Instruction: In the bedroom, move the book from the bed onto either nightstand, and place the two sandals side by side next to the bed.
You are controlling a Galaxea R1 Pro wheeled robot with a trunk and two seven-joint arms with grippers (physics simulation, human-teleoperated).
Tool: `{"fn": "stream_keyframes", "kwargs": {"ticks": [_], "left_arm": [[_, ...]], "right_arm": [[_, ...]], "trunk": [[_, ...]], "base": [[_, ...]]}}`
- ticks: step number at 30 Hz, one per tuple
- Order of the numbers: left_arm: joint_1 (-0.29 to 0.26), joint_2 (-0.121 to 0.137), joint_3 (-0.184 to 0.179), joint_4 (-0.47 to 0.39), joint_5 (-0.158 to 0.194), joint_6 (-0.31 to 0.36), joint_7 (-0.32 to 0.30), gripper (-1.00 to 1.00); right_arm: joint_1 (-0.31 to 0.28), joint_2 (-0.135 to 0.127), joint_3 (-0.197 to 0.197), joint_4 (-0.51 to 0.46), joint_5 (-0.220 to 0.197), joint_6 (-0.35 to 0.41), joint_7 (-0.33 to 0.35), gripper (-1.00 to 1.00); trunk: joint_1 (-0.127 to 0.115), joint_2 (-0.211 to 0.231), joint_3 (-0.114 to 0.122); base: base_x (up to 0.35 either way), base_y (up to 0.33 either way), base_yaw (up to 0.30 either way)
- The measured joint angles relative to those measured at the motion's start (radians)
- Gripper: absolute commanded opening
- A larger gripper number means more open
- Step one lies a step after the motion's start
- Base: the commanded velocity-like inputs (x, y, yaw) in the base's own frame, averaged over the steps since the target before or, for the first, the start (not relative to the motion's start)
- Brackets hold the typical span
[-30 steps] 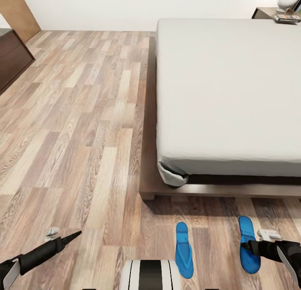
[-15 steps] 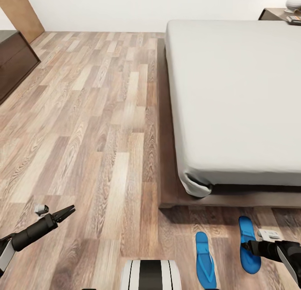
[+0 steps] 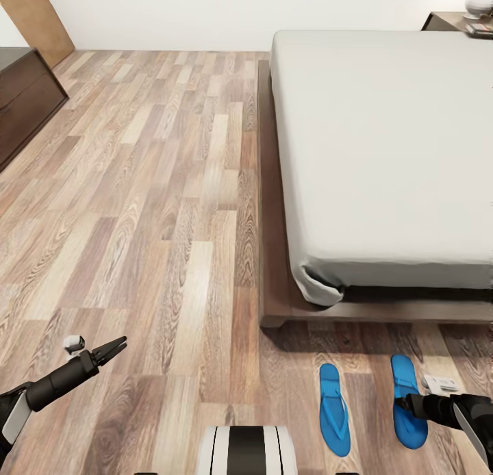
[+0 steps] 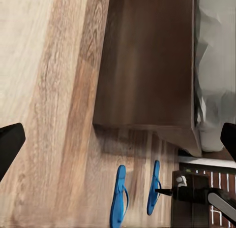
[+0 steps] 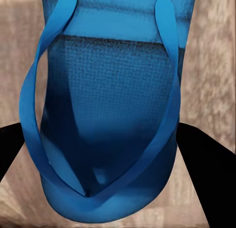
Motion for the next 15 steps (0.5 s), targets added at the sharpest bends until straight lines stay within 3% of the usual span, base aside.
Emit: {"fn": "stream_keyframes", "kwargs": {"ticks": [8, 15], "left_arm": [[0.000, 0.000, 0.001, 0.000, 0.000, -0.001, 0.002, 1.00], [0.000, 0.000, 0.000, 0.009, 0.000, -0.001, 0.003, 1.00]], "right_arm": [[-0.001, 0.002, 0.000, 0.000, -0.002, 0.000, 0.000, -1.00], [0.000, 0.035, 0.000, 0.000, 0.002, 0.000, 0.000, -1.00]], "trunk": [[-0.001, 0.000, 0.000], [-0.001, 0.000, 0.000]], "base": [[-0.054, 0.061, 0.000], [-0.001, 0.171, 0.000]]}}
